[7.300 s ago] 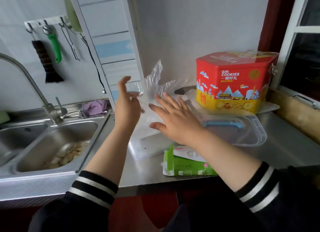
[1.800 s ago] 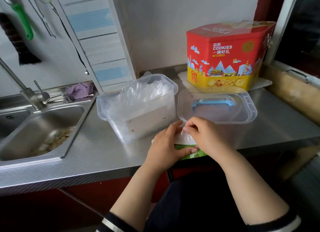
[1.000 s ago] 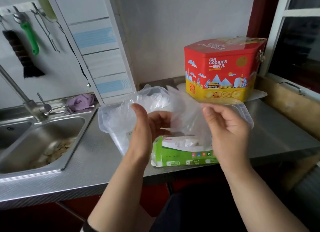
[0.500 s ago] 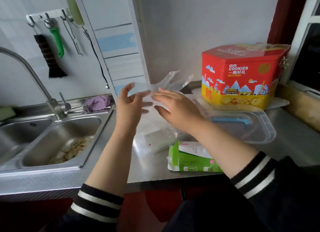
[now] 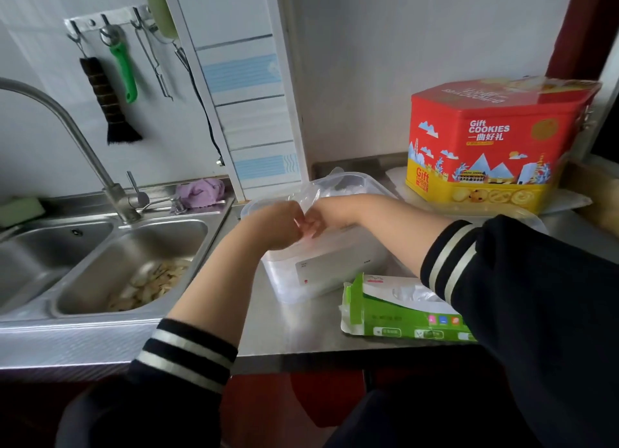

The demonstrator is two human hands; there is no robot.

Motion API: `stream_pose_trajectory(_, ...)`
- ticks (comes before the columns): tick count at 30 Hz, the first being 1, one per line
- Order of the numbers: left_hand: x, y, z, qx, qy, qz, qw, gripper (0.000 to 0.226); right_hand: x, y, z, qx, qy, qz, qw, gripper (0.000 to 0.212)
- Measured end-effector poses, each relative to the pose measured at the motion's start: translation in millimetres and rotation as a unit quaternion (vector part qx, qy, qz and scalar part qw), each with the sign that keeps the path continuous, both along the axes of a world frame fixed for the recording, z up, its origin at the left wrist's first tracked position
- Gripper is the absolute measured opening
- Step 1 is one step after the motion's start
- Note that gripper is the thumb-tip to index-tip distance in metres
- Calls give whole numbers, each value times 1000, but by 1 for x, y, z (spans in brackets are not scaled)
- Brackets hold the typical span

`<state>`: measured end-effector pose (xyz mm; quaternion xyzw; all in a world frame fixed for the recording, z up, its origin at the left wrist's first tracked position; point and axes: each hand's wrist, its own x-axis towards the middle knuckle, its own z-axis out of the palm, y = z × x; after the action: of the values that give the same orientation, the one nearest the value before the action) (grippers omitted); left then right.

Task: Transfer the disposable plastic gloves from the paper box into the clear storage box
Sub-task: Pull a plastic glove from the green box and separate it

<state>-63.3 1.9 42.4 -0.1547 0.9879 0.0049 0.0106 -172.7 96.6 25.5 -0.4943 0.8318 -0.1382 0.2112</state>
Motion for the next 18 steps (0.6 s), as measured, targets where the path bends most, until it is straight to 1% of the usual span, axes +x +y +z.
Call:
stream_pose_trajectory(2, -9, -3, -2, -31, -109, -11, 994, 33, -3, -3, -1, 38, -10, 14, 999, 26)
stream_pose_trajectory(4, -17, -5, -5, -33, -171, -7, 985, 31, -6, -3, -2, 42, -7, 7, 999, 35)
stream_pose_trajectory(5, -20, -6, -5, -38, -189, -1, 981, 33, -9, -1, -1, 31, -22, -9, 999, 34)
stream_pose_trajectory(6, -22, -7, -6, -40, -196, 3, 980, 34, -13, 0, -2, 6, -57, -33, 998, 30)
stream_pose_trajectory(8, -24, -12, -11, -42, -193, 5, 980, 34, -17, 4, -1, -73, -147, -95, 982, 14)
stream_pose_trajectory(10, -23, -15, -13, -60, -167, -3, 984, 28, -18, 11, 6, -191, -193, -155, 950, 6)
stream_pose_trajectory(11, -22, -17, -12, -73, -143, -5, 987, 24, -17, 16, 12, -256, -194, -180, 930, 5)
stream_pose_trajectory(12, -21, -16, -9, -70, -118, -4, 990, 21, -14, 22, 19, -316, -189, -199, 908, 4)
stream_pose_trajectory(14, -17, -12, -1, -32, -78, -2, 996, 21, -5, 39, 33, -414, -186, -224, 862, 5)
stream_pose_trajectory(16, -10, -7, 8, -7, -10, 14, 1000, 34, 4, 58, 42, -483, -176, -237, 824, 6)
stream_pose_trajectory(18, 1, 3, 16, -21, 95, 25, 995, 45, 16, 81, 43, -517, -167, -235, 806, 7)
